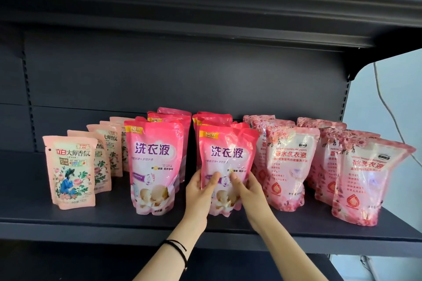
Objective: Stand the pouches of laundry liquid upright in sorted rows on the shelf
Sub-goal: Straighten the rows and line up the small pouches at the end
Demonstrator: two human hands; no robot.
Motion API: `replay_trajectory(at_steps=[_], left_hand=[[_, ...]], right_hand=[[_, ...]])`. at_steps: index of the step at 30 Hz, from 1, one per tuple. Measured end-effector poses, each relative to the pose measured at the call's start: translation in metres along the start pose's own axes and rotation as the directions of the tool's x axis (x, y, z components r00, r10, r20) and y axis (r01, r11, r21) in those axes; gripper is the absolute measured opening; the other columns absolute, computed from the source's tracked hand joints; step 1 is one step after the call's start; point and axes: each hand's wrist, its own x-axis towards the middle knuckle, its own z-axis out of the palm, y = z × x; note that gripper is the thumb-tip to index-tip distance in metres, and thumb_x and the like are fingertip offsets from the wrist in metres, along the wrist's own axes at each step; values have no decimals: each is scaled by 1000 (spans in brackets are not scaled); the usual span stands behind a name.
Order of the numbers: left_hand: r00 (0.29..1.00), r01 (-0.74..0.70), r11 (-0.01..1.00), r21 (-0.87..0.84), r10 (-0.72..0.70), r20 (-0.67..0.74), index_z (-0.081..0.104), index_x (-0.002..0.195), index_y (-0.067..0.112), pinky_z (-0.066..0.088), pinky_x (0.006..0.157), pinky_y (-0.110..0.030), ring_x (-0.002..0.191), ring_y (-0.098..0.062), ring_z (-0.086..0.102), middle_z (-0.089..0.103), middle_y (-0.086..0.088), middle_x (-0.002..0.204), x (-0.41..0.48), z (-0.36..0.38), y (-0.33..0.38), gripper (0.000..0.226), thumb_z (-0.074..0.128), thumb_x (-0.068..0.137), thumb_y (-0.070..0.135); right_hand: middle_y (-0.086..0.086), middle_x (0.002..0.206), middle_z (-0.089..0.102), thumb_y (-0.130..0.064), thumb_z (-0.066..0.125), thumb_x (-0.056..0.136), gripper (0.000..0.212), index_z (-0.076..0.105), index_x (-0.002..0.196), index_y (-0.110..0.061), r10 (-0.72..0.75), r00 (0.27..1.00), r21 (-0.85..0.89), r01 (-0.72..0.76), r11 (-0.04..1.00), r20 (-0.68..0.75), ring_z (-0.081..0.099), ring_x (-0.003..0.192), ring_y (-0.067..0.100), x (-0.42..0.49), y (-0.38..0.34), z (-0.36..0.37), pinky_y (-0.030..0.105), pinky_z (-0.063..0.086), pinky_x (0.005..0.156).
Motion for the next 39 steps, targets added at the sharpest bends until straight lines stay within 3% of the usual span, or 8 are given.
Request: replay_trajectory(at_steps=[5, 9, 14, 18, 23, 27, 32, 39], left_hand=[[1000, -14, 1000, -13, 14, -9, 64, 107, 17, 57, 69, -29, 89, -17, 72, 74, -2, 98, 0, 0, 2, 27, 69, 83, 25], [1000, -15, 1000, 11, 15, 15, 62, 113, 21, 57, 70, -27, 92, -15, 71, 73, -1, 104, -2, -2, 1, 35, 70, 80, 31], [996, 36, 996, 76, -42, 73, 46, 136, 25, 54, 68, -15, 100, -6, 67, 65, 4, 121, 3, -8, 3, 70, 68, 73, 47], [987, 90, 982, 167, -111, 117, 52, 129, 23, 55, 69, -19, 96, -7, 68, 69, 4, 113, 10, -9, 5, 65, 61, 73, 54], [988, 94, 984, 150, -111, 110, 55, 126, 21, 55, 74, -22, 98, -10, 69, 70, 3, 111, 14, -11, 5, 63, 59, 74, 55], [991, 81, 987, 141, -94, 93, 56, 124, 18, 55, 71, -21, 95, -11, 70, 71, 1, 110, 12, -10, 4, 54, 57, 80, 50], [994, 84, 987, 137, -93, 64, 61, 116, 15, 54, 67, -18, 89, -12, 71, 73, -1, 102, 4, -7, 4, 37, 53, 91, 41], [999, 41, 986, 160, -45, 27, 63, 111, 20, 51, 60, -11, 82, -4, 71, 73, 2, 100, -4, -7, 9, 29, 53, 92, 40]], right_hand=[[17, 106, 71, -24, 58, 94, 30, 55, 120, -9, -2, 1000, -14, 2, 1000, 15, 68, 65, 12, 4, 3, 1, 16, 48, 47], [12, 108, 71, -29, 62, 90, 31, 56, 117, -14, -25, 1000, -79, 25, 997, 0, 70, 77, 14, 4, 7, -1, 17, 52, 55], [-4, 132, 56, -49, 71, 72, 79, 38, 140, -25, -40, 999, -140, 37, 989, -16, 59, 117, 11, 9, 8, -10, 27, 56, 89], [2, 119, 69, -40, 58, 86, 56, 43, 135, -18, 55, 990, -92, -43, 995, 127, 68, 103, 16, 11, 9, -9, 21, 56, 72], [5, 123, 67, -35, 55, 92, 50, 42, 137, -16, 68, 985, -49, -61, 997, 159, 65, 111, 22, 18, 10, -4, 40, 53, 96], [7, 124, 66, -39, 54, 92, 55, 40, 139, -16, 68, 983, -69, -56, 996, 172, 65, 111, 25, 18, 11, -1, 36, 55, 89], [6, 126, 64, -40, 49, 95, 50, 34, 140, -25, 96, 977, -84, -81, 993, 190, 68, 101, 18, 11, 7, 3, 21, 54, 66], [3, 129, 62, -44, 51, 94, 55, 29, 143, -31, 98, 974, -173, -62, 983, 206, 65, 100, 11, 10, 1, 1, 13, 51, 65]])
